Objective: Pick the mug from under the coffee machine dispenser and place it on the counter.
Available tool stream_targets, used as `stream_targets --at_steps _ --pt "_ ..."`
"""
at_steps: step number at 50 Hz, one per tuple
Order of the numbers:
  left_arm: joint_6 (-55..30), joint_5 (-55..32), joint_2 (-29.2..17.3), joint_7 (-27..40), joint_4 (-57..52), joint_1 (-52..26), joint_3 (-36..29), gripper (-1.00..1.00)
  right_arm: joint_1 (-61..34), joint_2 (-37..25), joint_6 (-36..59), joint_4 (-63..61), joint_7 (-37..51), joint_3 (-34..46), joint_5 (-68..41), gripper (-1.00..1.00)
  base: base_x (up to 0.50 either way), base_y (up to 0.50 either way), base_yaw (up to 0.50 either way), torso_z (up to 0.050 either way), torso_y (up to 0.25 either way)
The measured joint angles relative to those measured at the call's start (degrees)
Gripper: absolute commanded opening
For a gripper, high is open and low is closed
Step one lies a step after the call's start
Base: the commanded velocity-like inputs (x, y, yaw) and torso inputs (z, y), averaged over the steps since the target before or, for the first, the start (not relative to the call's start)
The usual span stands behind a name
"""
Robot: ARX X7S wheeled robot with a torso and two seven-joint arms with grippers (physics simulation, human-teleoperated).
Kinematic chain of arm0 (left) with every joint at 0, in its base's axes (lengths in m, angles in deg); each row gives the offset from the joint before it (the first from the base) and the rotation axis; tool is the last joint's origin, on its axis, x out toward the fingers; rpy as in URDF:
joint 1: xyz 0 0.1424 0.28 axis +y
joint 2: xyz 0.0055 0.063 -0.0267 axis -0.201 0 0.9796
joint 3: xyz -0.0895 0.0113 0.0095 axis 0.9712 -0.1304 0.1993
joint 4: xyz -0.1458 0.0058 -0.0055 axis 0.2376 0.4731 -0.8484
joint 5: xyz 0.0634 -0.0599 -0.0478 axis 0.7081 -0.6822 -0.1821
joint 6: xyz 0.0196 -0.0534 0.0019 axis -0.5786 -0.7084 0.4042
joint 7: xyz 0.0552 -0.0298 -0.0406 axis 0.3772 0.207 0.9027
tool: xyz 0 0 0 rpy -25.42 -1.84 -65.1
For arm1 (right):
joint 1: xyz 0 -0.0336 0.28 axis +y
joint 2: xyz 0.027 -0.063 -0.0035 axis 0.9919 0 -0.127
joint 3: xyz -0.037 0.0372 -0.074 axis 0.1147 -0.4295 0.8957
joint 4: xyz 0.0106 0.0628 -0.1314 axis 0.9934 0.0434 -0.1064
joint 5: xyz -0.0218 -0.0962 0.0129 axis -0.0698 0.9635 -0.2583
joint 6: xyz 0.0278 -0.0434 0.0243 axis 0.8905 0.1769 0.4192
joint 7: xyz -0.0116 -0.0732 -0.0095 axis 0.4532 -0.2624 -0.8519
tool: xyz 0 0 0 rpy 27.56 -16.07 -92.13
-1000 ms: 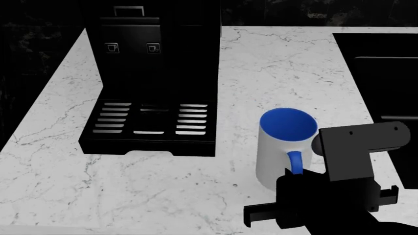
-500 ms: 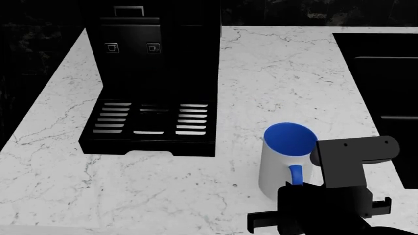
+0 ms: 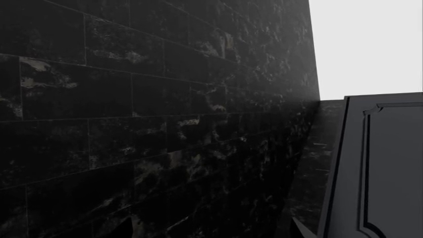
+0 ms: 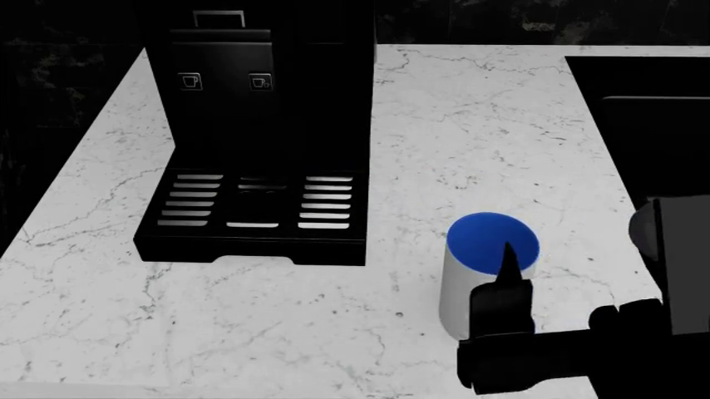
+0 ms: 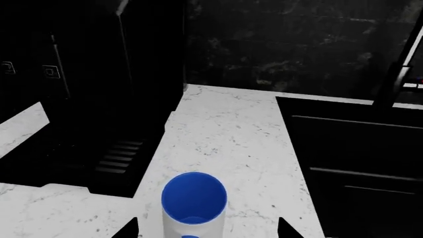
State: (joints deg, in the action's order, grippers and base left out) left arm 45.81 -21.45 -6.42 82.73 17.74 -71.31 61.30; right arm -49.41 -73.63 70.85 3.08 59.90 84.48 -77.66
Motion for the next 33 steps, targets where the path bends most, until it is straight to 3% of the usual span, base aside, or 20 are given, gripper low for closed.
stream_targets --at_steps 7,13,22,33 --pt "0.0 0.3 -0.1 0.2 0.0 0.0 -0.1 1.0 -2.1 -9.3 -7.3 -10.2 11.4 -7.7 -17.3 1.0 0.0 0.0 0.0 0.0 0.0" --pt "0.0 0.6 -0.1 0.3 0.0 0.1 -0.1 1.0 3.6 -12.4 -7.8 -15.7 17.6 -23.5 -29.4 1.0 0.0 0.0 0.0 0.0 0.0" --pt "-0.4 1.1 -0.1 0.4 -0.1 0.0 -0.2 1.0 13.2 -9.0 -2.4 -19.6 22.0 -46.8 -42.8 1.0 0.0 0.0 0.0 0.0 0.0" --pt "-1.0 1.4 -0.3 0.5 -0.2 -0.2 -0.4 1.0 16.0 -5.2 1.3 -21.4 24.1 -53.4 -46.5 1.0 0.0 0.0 0.0 0.0 0.0"
